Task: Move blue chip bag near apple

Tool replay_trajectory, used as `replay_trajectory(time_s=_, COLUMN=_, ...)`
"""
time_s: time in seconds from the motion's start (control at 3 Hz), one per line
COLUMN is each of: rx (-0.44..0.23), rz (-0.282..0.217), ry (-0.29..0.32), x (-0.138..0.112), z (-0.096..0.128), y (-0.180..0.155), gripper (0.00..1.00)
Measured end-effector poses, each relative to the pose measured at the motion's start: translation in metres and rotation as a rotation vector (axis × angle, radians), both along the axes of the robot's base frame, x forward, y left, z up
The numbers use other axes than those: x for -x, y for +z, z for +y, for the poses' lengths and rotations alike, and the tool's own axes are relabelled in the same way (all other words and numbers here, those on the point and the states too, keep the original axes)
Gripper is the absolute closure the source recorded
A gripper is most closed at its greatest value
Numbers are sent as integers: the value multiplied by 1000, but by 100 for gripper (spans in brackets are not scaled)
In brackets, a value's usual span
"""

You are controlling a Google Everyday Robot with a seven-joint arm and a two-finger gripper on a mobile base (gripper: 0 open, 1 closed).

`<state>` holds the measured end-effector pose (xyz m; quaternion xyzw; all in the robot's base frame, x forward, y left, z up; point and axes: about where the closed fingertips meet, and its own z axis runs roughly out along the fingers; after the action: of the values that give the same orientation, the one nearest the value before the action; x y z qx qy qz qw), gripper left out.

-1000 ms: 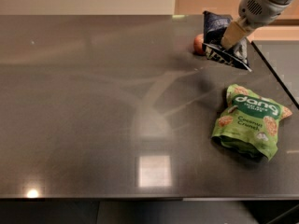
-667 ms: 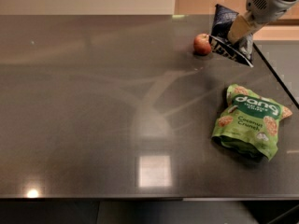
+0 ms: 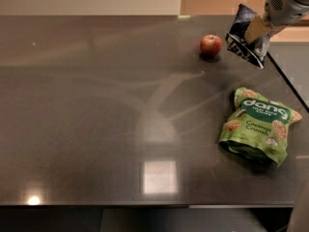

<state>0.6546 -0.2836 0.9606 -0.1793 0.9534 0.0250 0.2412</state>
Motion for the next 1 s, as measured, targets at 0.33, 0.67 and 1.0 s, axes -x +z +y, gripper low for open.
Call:
replay_trajectory(time_s=0.33, rx=-39, rz=14, ry=-45, x=-11, z=-13, y=-17, gripper=100)
replay_trajectory(time_s=0.67, rx=-75, rz=29, ry=-62, x=-21, z=-20, y=-35, gripper=100)
replay_trajectory(time_s=1.0, rx=-101, rz=42, ry=-54, x=-29, z=-21, y=-48, gripper=100)
